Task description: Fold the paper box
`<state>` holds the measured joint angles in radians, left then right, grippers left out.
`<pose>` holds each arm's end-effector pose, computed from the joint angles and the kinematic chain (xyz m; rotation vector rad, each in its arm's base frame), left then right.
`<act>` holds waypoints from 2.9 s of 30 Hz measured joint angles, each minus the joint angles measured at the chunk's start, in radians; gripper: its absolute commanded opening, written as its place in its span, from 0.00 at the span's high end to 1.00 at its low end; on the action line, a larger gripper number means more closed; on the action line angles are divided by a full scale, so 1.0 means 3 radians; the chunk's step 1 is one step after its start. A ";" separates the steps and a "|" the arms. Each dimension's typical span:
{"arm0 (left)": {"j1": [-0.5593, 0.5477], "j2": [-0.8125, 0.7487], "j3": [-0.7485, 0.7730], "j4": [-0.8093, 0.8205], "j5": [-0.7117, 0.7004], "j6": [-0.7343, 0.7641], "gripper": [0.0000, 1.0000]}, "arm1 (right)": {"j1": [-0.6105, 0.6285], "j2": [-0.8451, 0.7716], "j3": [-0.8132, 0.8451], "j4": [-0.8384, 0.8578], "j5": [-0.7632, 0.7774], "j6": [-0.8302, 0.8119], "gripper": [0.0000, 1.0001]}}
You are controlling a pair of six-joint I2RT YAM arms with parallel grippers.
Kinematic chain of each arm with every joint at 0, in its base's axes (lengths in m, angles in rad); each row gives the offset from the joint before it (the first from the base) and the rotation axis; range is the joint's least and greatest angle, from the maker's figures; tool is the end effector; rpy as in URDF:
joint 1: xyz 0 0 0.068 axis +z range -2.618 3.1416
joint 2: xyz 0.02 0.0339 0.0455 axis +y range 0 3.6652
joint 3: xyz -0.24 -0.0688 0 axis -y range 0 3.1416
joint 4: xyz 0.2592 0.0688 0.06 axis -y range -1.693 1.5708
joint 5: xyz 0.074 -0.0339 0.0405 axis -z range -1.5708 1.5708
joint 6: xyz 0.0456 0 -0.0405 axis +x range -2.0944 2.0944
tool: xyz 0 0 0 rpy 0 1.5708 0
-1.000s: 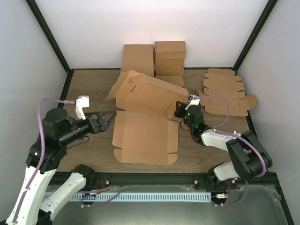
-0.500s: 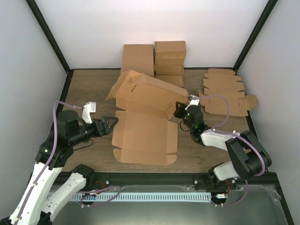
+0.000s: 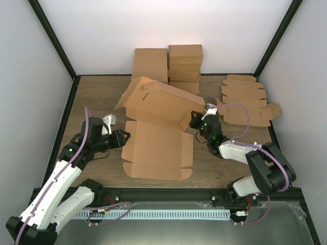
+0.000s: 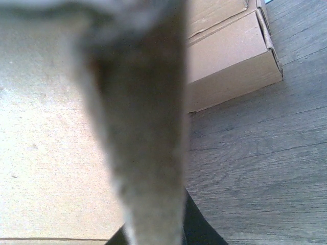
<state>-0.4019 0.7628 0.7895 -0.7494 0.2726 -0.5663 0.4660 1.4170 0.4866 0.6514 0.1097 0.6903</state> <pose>0.1723 -0.0866 0.2682 -0.0488 2.3973 -0.7933 0.2711 0.1308 0.1458 0.2917 1.8849 0.6974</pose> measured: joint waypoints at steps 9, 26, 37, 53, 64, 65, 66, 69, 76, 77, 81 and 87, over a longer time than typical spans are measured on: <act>0.0000 0.0004 -0.0165 0.0318 0.0182 -0.0025 0.84 | 0.0000 0.0000 0.0000 0.0000 -0.0031 0.0022 0.99; -0.0011 0.0642 0.1113 -0.0682 -0.0217 0.0343 0.96 | 0.0000 0.0116 -0.0004 0.0139 -0.0394 0.0212 0.54; -0.0011 0.0996 0.1957 -0.1423 -0.0470 0.0571 0.96 | 0.0136 0.0126 -0.0317 0.0259 -0.0734 0.0219 0.19; -0.0011 0.1102 0.2038 -0.1684 -0.0342 0.0687 0.96 | 0.0139 -0.0577 -0.0585 -0.0052 -0.0936 -0.0364 0.15; -0.0011 0.1102 0.2038 -0.1689 -0.0282 0.0707 0.96 | 0.0139 -0.1031 -0.0402 -0.0455 -0.1094 -0.1001 0.15; -0.0011 0.1102 0.2038 -0.1689 -0.0281 0.0708 0.96 | 0.0139 -0.1076 -0.0369 -0.0487 -0.1102 -0.1050 0.15; -0.0011 0.1102 0.2038 -0.1689 -0.0281 0.0708 0.96 | 0.0139 -0.1097 -0.0351 -0.0504 -0.1111 -0.1074 0.15; -0.0011 0.1101 0.2038 -0.1689 -0.0281 0.0715 0.96 | 0.0139 -0.1151 -0.0296 -0.0565 -0.1141 -0.1177 0.15; -0.0011 0.1095 0.2037 -0.1690 -0.0281 0.0750 0.96 | 0.0148 -0.1157 -0.0136 -0.0741 -0.1236 -0.1401 0.18; -0.0011 0.1092 0.2037 -0.1692 -0.0280 0.0755 0.96 | 0.0164 -0.1156 -0.0100 -0.0753 -0.1241 -0.1445 0.18; -0.0011 0.1073 0.2037 -0.1701 -0.0280 0.0762 0.96 | 0.0298 -0.1122 0.0051 -0.0795 -0.1212 -0.1635 0.19; -0.0011 0.1072 0.2037 -0.1703 -0.0277 0.0767 0.96 | 0.0398 -0.0895 0.0292 -0.0811 -0.1068 -0.1853 0.19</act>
<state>-0.4053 1.0843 1.4006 -1.2602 0.1894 -0.3363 0.5854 1.1484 0.5743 0.4080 -0.2108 0.1345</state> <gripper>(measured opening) 0.037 0.810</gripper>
